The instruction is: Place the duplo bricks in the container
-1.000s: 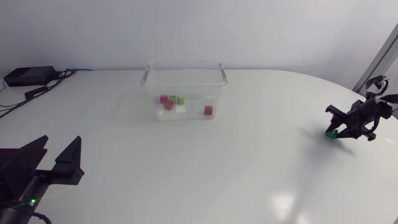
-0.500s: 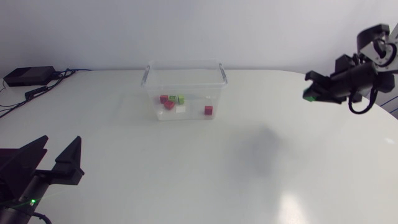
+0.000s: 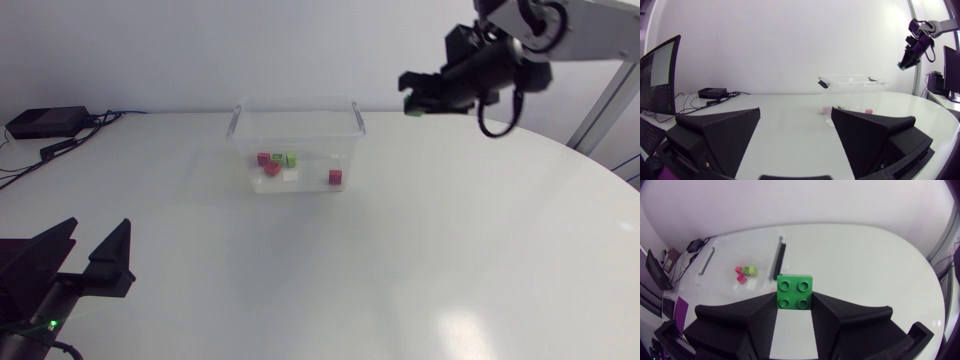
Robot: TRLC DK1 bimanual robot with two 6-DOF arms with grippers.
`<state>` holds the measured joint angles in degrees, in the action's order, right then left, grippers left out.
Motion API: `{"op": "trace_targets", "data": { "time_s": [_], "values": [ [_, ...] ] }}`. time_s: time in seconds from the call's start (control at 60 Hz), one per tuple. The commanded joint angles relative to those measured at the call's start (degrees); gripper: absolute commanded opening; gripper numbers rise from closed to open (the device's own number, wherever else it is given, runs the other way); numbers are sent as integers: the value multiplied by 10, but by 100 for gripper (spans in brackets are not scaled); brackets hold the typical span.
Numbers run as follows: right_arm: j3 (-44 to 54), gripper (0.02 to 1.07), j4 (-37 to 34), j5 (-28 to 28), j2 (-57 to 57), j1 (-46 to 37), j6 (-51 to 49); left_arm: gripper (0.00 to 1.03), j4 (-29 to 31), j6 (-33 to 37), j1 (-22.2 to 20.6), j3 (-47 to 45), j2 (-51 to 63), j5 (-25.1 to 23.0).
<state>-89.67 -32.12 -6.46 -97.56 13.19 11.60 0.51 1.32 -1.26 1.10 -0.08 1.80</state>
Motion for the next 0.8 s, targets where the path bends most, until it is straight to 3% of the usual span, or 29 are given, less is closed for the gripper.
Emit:
{"op": "trace_targets", "data": {
  "time_s": [0.0, 0.017, 0.083, 0.183, 0.583, 0.783],
  "values": [
    [-135, 87, -30, 26, -87, 47, 22, 99, -4, 2, -3, -11, -6, 3],
    [-154, 107, -45, 29, -95, 51, 26, 99, -4, 2, -3, -11, -6, 3],
    [-146, 102, -50, 32, -83, 56, 33, 99, -5, 2, -3, -11, -6, 3],
    [-42, 102, 21, 33, -12, 36, 25, 99, -5, 2, -3, -11, -6, 3],
    [137, 102, 34, 19, 212, -28, 23, 99, -4, 2, -3, -11, -6, 3],
    [277, 102, 95, 60, 310, -49, -13, 99, -5, 2, -3, -11, -6, 3]
  ]
}}
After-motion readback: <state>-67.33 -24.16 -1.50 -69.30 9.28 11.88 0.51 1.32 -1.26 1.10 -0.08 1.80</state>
